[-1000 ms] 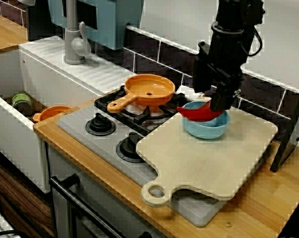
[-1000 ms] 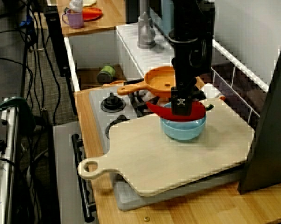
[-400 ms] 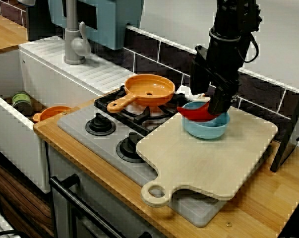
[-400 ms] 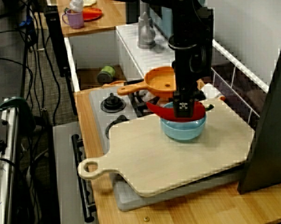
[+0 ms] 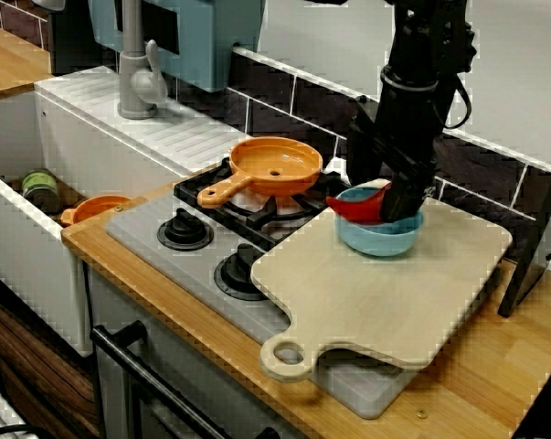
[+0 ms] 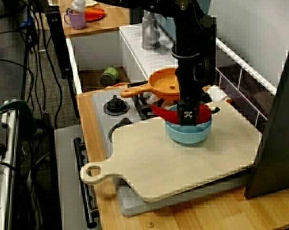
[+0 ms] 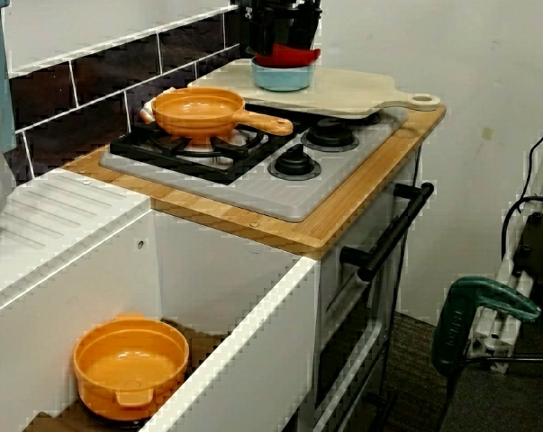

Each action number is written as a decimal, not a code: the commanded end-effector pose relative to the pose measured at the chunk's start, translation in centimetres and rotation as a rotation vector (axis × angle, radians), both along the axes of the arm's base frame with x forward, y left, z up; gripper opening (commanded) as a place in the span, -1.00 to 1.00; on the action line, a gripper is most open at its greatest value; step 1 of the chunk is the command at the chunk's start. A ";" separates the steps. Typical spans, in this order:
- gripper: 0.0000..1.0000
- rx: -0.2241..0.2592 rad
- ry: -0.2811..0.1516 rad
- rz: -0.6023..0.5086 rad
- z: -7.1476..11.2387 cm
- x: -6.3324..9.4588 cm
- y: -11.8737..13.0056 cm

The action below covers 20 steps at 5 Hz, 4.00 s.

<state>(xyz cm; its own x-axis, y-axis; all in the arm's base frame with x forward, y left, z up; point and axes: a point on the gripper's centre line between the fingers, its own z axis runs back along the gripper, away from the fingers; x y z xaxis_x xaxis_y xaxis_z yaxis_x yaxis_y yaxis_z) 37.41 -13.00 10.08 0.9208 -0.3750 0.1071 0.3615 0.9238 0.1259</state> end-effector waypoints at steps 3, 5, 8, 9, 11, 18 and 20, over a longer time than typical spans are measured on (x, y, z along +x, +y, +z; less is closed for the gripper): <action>1.00 -0.024 -0.050 0.000 1.9 0.1 -0.1; 1.00 -0.015 -0.048 0.008 1.2 0.3 -0.1; 1.00 -0.006 -0.042 0.003 0.6 0.4 -0.2; 1.00 -0.005 -0.042 0.003 0.6 0.4 -0.2; -1.00 -0.006 -0.031 0.000 0.1 0.3 -0.2; -1.00 -0.081 -0.060 -0.132 5.0 1.4 7.2; -1.00 -0.078 -0.095 -0.137 3.9 -1.2 10.2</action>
